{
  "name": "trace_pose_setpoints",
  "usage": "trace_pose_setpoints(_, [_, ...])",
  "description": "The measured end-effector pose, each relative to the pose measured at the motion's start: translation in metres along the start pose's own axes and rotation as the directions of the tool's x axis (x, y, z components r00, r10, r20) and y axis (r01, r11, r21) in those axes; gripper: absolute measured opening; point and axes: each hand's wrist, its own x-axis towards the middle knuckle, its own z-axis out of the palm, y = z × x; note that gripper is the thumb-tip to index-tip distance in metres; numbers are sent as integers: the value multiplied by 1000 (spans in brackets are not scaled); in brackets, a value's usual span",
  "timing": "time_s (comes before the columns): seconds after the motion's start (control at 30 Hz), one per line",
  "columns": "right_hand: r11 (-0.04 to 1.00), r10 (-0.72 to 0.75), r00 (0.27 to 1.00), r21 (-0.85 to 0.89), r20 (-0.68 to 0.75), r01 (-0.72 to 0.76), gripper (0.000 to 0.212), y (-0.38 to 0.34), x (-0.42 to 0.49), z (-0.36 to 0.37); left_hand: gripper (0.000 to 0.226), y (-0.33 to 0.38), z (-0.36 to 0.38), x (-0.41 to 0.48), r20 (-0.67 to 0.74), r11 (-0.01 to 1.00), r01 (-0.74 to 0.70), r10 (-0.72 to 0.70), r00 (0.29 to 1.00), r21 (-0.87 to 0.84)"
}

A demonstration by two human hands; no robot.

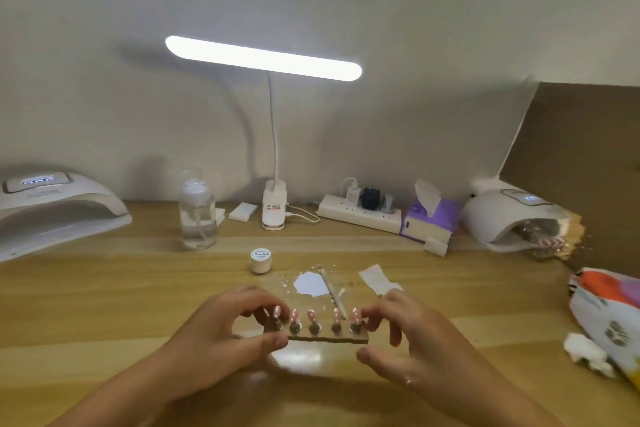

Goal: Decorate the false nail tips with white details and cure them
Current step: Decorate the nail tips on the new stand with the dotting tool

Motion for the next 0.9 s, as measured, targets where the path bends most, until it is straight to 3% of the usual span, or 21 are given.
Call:
trace_pose_setpoints(0.13, [995, 95, 994, -22, -56, -96, 14, 19, -19, -13, 24, 13, 20, 31, 79, 993, -94, 99, 992, -72])
trace_pose_setpoints(0.23, [958, 281, 932, 122, -228, -259, 15, 46, -36, -21, 52, 21, 42, 65, 67, 997, -80, 78, 995, 15])
trace_pose_setpoints(0.3, [849, 515, 775, 345, -365, -401, 15, 67, -41, -20, 66, 23, 56, 83, -12, 999, -35, 35, 999, 32])
trace_pose_setpoints(0.37, [684, 720, 566, 553, -402, -477, 19, 90, -37, -17, 58, 22, 72, 92, -122, 999, -35, 38, 992, 24])
trace_pose_setpoints(0.47, [454, 879, 323, 825, -351, -338, 29, 114, -13, -8, 42, 14, 90, 90, -266, 999, -41, 48, 963, 29])
trace_pose_setpoints(0.57, [366, 929, 139, 903, -342, -223, 18, 131, 25, -6, 35, 2, 94, 87, -333, 999, -35, 34, 942, 2])
trace_pose_setpoints(0.7, [314, 946, -13, 927, -323, -207, 27, 161, 68, -19, 29, -3, 94, 87, -384, 995, -32, -7, 923, -93])
trace_pose_setpoints(0.9, [249, 913, -122, 768, -389, -590, 42, 204, 87, -40, 24, -4, 99, 97, -390, 976, 16, -102, 915, -216])
